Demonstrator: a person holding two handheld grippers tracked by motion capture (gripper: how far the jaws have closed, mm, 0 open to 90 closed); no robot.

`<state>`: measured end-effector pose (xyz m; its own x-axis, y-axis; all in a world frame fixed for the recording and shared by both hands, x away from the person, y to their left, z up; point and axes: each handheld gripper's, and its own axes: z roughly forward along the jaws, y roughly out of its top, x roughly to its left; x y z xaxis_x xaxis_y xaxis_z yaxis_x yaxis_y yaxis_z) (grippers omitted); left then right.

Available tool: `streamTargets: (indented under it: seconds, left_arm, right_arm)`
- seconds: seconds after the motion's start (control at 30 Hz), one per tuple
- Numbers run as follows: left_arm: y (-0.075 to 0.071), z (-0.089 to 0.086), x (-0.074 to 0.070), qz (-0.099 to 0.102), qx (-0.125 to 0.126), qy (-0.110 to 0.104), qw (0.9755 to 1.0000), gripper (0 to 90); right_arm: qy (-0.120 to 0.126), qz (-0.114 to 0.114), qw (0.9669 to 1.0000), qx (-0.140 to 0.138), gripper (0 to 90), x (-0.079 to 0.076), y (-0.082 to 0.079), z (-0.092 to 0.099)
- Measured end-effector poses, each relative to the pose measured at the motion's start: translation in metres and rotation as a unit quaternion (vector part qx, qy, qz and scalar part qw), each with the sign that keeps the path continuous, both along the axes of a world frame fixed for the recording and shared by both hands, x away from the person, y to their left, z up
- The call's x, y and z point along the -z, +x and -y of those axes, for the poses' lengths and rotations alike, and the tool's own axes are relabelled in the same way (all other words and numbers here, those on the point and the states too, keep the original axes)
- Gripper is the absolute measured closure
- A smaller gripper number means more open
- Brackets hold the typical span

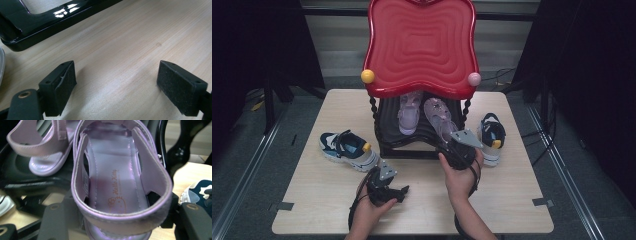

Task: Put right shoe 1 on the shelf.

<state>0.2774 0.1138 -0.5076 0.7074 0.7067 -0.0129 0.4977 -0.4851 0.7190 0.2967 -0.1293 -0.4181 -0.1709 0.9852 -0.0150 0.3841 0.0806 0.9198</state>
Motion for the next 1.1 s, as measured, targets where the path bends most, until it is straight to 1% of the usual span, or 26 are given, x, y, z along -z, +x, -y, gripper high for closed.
streamTargets:
  seconds: [0.07, 0.1, 0.2, 0.27, 0.33, 0.53, 0.57, 0.67, 0.7, 0.77, 0.83, 0.87, 0.9, 0.97, 1.03, 1.07, 1.1]
  left_arm:
    - [0.000, 0.000, 0.000, 0.000, -0.001, 0.001, 1.0000, 15.3]
    - [0.000, 0.000, 0.000, 0.000, -0.001, 0.001, 1.0000, 15.3]
    - [0.000, 0.000, 0.000, 0.000, 0.000, 0.001, 1.0000, 15.3]
    - [0.000, 0.000, 0.000, 0.000, 0.000, 0.001, 1.0000, 15.3]
    - [0.000, 0.000, 0.000, 0.000, 0.000, 0.001, 1.0000, 15.3]
    - [0.000, 0.000, 0.000, 0.000, 0.000, 0.000, 1.0000, 15.3]
    - [0.000, 0.000, 0.000, 0.000, 0.000, 0.000, 1.0000, 15.3]
    - [0.000, 0.000, 0.000, 0.000, 0.000, 0.000, 1.0000, 15.3]
    - [0.000, 0.000, 0.000, 0.000, 0.000, 0.001, 1.0000, 15.3]
    - [0.000, 0.000, 0.000, 0.000, 0.000, 0.000, 1.0000, 15.3]
    - [0.000, 0.000, 0.000, 0.000, 0.000, 0.000, 1.0000, 15.3]
    - [0.000, 0.000, 0.000, 0.000, 0.000, 0.000, 1.0000, 15.4]
    - [0.000, 0.000, 0.000, 0.000, 0.000, -0.001, 1.0000, 15.3]
    - [0.000, 0.000, 0.000, 0.000, 0.000, -0.001, 1.0000, 15.3]
    - [0.000, 0.000, 0.000, 0.000, 0.000, -0.001, 1.0000, 15.4]
    - [0.000, 0.000, 0.000, 0.000, 0.000, -0.001, 1.0000, 15.4]
    - [0.000, 0.000, 0.000, 0.000, 0.000, 0.000, 1.0000, 15.4]
  right_arm:
    - [0.003, 0.004, 1.0000, 0.005, 37.4, 0.001, 0.004, -0.003]
    - [-0.001, 0.007, 0.9999, 0.011, 37.4, 0.001, 0.006, -0.004]
    - [-0.001, 0.013, 0.9997, 0.019, 37.4, 0.001, 0.011, -0.009]
    - [0.009, 0.017, 0.9995, 0.024, 37.3, 0.001, 0.014, -0.011]
    - [0.009, 0.023, 0.9992, 0.031, 37.4, 0.000, 0.017, -0.014]
    - [0.014, 0.026, 0.9987, 0.042, 37.4, -0.001, 0.026, -0.021]
    - [0.013, 0.030, 0.9984, 0.047, 37.3, -0.002, 0.029, -0.023]
    - [0.013, 0.032, 0.9980, 0.054, 37.3, -0.003, 0.034, -0.027]
    - [0.016, 0.034, 0.9975, 0.060, 37.3, -0.004, 0.035, -0.028]
    - [0.014, 0.029, 0.9974, 0.065, 37.3, -0.004, 0.038, -0.032]
    - [0.011, 0.031, 0.9970, 0.069, 37.3, -0.004, 0.040, -0.034]
    - [0.015, 0.034, 0.9959, 0.082, 37.3, -0.003, 0.042, -0.036]
    - [0.018, 0.032, 0.9959, 0.083, 37.3, -0.003, 0.044, -0.037]
    - [0.021, 0.036, 0.9947, 0.094, 37.3, -0.003, 0.048, -0.039]
    - [0.027, 0.034, 0.9941, 0.100, 37.2, -0.004, 0.052, -0.040]
    - [0.025, 0.037, 0.9934, 0.106, 37.2, -0.004, 0.054, -0.041]
    - [0.028, 0.037, 0.9930, 0.108, 37.2, -0.004, 0.055, -0.041]
